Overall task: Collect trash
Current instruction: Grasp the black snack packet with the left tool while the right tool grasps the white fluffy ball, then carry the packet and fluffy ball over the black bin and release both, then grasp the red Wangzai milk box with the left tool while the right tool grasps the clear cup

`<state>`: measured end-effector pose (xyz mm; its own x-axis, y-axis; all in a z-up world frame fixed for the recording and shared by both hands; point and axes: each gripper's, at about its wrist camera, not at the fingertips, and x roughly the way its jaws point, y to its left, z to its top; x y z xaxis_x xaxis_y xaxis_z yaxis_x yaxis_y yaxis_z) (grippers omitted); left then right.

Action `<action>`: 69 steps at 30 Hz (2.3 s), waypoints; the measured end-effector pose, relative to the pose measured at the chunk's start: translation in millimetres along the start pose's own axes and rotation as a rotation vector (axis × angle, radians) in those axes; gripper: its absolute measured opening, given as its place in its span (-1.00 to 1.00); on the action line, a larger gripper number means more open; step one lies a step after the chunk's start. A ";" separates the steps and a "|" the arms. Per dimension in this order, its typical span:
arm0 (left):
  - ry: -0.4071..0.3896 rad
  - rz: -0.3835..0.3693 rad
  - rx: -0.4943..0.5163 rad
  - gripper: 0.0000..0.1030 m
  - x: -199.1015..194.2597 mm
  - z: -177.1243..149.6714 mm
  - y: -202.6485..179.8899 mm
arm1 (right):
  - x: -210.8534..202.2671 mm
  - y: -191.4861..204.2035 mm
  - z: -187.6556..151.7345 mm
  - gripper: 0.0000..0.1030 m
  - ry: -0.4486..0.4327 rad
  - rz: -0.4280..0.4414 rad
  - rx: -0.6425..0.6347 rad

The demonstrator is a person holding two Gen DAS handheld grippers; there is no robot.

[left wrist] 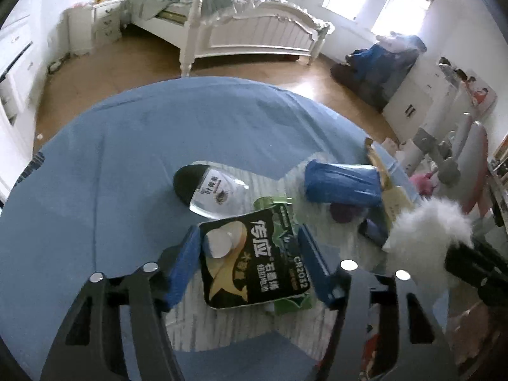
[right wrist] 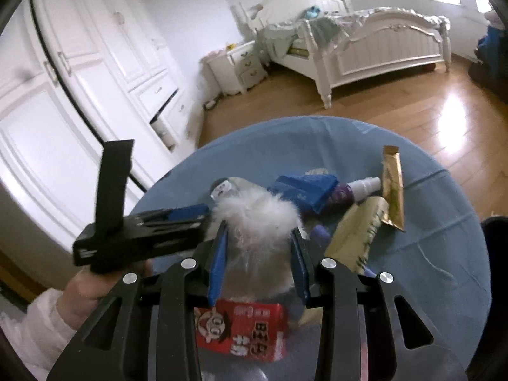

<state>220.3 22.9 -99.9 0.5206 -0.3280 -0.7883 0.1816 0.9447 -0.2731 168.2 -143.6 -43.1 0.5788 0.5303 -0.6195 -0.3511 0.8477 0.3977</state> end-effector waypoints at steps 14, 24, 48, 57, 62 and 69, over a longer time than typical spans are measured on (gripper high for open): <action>-0.171 -0.118 -0.039 -0.07 -90.3 -10.2 -21.1 | -94.4 -10.4 -7.6 -0.30 -0.264 -0.031 0.035; -0.175 -0.388 0.195 -0.07 -93.3 4.9 -182.3 | -202.8 -98.3 -41.8 -0.30 -0.444 -0.505 0.075; 0.128 -0.533 0.337 0.12 70.3 0.7 -351.5 | -160.4 -259.9 -109.1 -0.08 -0.224 -0.753 0.168; 0.093 -0.526 0.301 0.71 52.6 9.3 -333.3 | -162.5 -253.8 -110.6 0.58 -0.232 -0.741 0.171; 0.048 -0.519 0.276 0.71 10.7 7.5 -301.3 | -169.2 -227.5 -110.5 0.58 -0.256 -0.682 0.170; -0.074 -0.369 0.229 0.78 -59.4 -10.1 -200.5 | -169.1 -177.5 -94.4 0.58 -0.287 -0.434 0.197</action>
<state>144.6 -147.1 -3.9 0.4430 -0.6501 -0.6174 0.5420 0.7428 -0.3931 63.1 -382.5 -72.9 0.8264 0.0851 -0.5566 0.0923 0.9546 0.2831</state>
